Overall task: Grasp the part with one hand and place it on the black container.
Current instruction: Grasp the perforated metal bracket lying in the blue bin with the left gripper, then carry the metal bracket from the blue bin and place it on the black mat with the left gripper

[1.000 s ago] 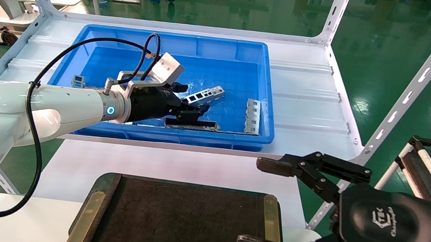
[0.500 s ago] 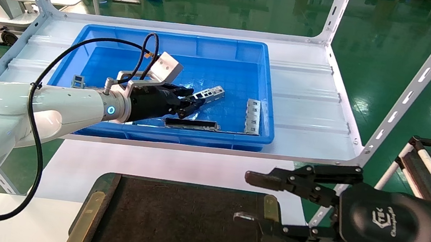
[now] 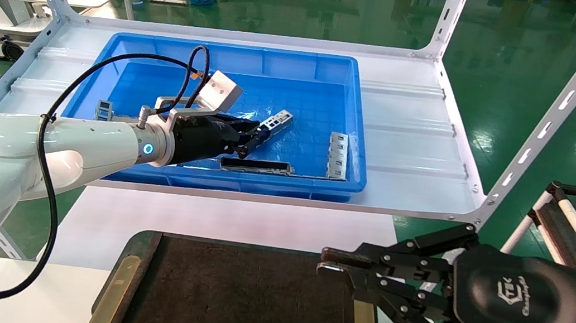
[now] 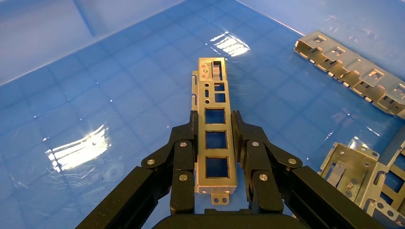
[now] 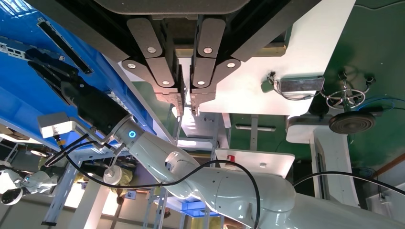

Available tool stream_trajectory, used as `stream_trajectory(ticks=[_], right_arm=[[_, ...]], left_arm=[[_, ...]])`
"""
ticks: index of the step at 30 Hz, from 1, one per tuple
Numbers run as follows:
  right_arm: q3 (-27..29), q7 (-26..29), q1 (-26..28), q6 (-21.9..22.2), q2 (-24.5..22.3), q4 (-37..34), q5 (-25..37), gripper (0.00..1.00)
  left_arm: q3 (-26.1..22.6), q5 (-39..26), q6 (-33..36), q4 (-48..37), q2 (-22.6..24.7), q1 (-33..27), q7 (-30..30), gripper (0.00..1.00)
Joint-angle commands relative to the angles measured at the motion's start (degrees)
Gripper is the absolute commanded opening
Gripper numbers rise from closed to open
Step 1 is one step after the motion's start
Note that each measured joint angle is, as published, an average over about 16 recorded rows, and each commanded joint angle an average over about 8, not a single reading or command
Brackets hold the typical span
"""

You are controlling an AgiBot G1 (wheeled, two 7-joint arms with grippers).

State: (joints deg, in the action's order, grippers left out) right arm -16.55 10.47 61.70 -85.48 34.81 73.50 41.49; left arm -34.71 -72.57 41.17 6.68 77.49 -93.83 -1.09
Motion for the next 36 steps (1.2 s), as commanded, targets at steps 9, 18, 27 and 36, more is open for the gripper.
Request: stream_trajectory(ticks=[9,18,27,36], right_arm=[[0.0,0.0,0.0,0.0,0.0,0.0,0.0,0.00],[-0.1,0.0,0.0,0.0,0.0,0.0,0.0,0.00],[-0.1,-0.1,0.0,0.0,0.0,0.0,-0.1,0.00],[-0.1,-0.1,0.0,0.1,-0.1,0.0,-0.1,0.00]], left_arm=[[0.7,2.4,0.4,-0.5,-0.6,-0.9,0.1,0.00],[3.0,6.2,6.9,-1.1,-3.3,-2.4,0.7,0.00],[4.6,8.9,20.9,1.2,-9.4,-1.1,0.6,0.00],[6.0,12.0,31.6,7.7,-15.0,2.5,4.6,0.00]])
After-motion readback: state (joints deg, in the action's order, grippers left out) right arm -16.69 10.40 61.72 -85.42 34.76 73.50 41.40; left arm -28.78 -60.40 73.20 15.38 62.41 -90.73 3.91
